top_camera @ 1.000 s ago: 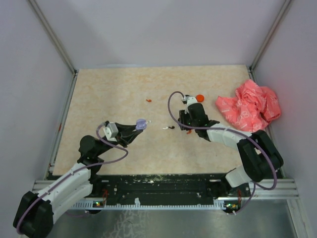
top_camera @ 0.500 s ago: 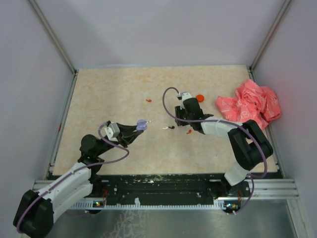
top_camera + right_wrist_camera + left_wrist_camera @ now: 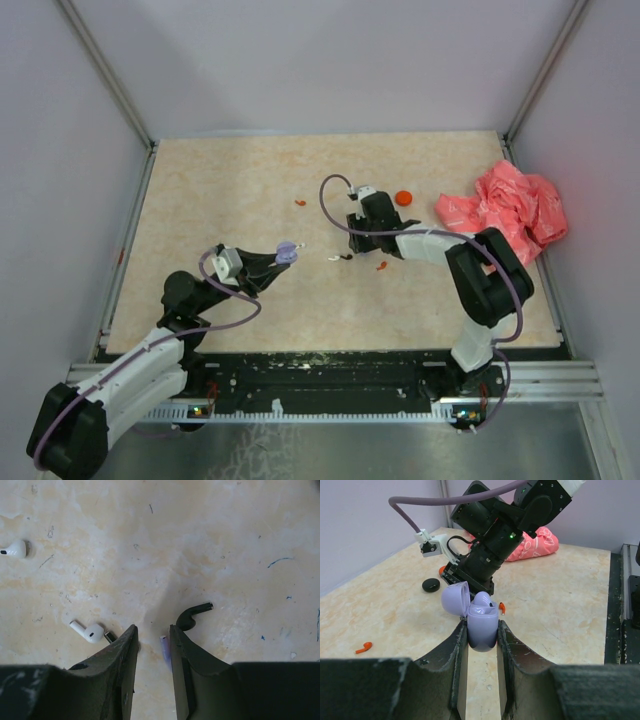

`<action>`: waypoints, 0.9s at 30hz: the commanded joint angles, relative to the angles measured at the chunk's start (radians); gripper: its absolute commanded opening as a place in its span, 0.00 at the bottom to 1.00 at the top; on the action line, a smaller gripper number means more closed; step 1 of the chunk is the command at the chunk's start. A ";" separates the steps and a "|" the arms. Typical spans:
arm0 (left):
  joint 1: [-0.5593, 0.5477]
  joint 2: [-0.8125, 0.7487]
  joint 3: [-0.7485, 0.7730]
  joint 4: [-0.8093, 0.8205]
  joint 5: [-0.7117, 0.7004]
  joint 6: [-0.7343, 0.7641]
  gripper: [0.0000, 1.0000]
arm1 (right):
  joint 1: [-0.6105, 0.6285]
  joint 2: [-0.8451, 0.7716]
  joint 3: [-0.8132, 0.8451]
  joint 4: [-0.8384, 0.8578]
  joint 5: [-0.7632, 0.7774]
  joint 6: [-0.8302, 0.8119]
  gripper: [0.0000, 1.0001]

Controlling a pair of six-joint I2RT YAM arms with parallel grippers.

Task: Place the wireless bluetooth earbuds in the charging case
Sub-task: Adjust the earbud at the center of the board.

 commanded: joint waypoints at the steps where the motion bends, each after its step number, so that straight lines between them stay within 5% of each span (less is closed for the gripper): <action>1: 0.004 -0.002 0.000 0.014 0.019 0.013 0.00 | -0.004 0.011 0.063 -0.033 -0.003 -0.014 0.32; 27: 0.005 -0.023 0.003 0.005 0.037 0.008 0.00 | 0.039 0.015 0.104 -0.218 -0.054 -0.053 0.32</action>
